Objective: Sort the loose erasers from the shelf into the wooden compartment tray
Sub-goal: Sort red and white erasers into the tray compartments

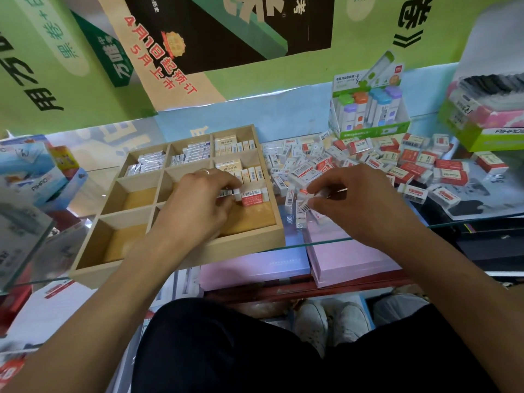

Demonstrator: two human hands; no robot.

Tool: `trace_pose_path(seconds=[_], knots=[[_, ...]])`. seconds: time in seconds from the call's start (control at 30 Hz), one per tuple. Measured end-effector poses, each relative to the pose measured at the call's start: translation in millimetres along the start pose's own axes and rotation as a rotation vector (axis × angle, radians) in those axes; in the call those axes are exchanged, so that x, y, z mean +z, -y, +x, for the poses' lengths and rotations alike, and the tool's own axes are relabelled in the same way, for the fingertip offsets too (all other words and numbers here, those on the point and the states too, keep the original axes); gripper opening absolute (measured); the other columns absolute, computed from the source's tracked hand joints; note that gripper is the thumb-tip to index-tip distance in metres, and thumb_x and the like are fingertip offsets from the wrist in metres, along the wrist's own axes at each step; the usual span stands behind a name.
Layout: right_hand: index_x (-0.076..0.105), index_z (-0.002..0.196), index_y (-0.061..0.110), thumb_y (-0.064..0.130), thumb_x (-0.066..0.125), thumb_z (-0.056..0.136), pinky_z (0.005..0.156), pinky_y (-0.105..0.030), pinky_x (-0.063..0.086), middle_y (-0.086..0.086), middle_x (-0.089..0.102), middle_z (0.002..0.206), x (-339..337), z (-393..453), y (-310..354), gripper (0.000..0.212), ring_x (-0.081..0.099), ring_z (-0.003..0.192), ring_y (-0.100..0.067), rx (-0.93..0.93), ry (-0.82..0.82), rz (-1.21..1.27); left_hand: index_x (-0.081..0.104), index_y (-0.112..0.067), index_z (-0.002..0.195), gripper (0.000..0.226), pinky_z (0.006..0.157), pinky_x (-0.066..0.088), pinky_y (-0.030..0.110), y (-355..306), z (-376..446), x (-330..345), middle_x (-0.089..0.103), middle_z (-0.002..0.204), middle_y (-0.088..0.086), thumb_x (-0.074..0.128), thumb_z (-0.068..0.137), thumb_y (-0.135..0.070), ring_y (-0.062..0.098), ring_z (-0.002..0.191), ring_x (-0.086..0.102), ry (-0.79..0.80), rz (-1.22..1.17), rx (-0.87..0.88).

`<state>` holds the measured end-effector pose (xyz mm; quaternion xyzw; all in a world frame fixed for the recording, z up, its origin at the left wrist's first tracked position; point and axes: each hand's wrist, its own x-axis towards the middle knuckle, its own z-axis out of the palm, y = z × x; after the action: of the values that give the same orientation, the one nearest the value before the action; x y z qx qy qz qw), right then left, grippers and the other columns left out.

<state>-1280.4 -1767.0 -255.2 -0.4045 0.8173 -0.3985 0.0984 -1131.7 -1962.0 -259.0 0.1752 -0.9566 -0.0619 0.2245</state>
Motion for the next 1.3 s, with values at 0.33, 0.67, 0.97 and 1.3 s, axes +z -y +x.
trace_pose_path(seconds=[0.33, 0.67, 0.97, 1.3], knots=[[0.073, 0.100, 0.022, 0.020, 0.072, 0.084, 0.070, -0.011, 0.045, 0.016, 0.064, 0.082, 1, -1, -2, 0.015, 0.063, 0.080, -0.001, -0.012, 0.017, -0.026, 0.075, -0.016, 0.098, 0.022, 0.085, 0.052, 0.036, 1, 1, 9, 0.073, 0.103, 0.003, 0.069, 0.080, -0.005, 0.026, 0.095, 0.066, 0.007, 0.039, -0.049], [0.073, 0.094, 0.022, 0.021, 0.074, 0.083, 0.068, -0.009, 0.045, 0.013, 0.065, 0.081, 5, -1, 2, 0.011, 0.065, 0.079, -0.006, -0.016, 0.011, -0.002, 0.072, -0.017, 0.094, 0.016, 0.080, 0.053, 0.042, -2, 13, 9, 0.069, 0.100, 0.009, 0.067, 0.080, -0.011, 0.030, 0.094, 0.063, 0.082, 0.099, -0.130], [0.074, 0.093, 0.020, 0.017, 0.073, 0.082, 0.078, -0.023, 0.054, 0.011, 0.066, 0.079, 7, -3, 6, 0.011, 0.065, 0.077, -0.006, -0.025, 0.001, 0.018, 0.066, -0.017, 0.098, 0.015, 0.076, 0.049, 0.038, -5, 10, 9, 0.064, 0.105, 0.009, 0.063, 0.083, -0.015, 0.030, 0.099, 0.059, 0.114, 0.154, -0.148], [0.074, 0.093, 0.024, 0.020, 0.074, 0.082, 0.079, -0.025, 0.055, 0.011, 0.067, 0.080, 7, -2, 4, 0.011, 0.066, 0.078, -0.007, -0.024, 0.004, 0.015, 0.055, -0.015, 0.113, 0.027, 0.067, 0.037, 0.035, -9, 11, 13, 0.054, 0.113, 0.009, 0.058, 0.086, -0.015, 0.030, 0.109, 0.051, 0.135, 0.292, -0.123]])
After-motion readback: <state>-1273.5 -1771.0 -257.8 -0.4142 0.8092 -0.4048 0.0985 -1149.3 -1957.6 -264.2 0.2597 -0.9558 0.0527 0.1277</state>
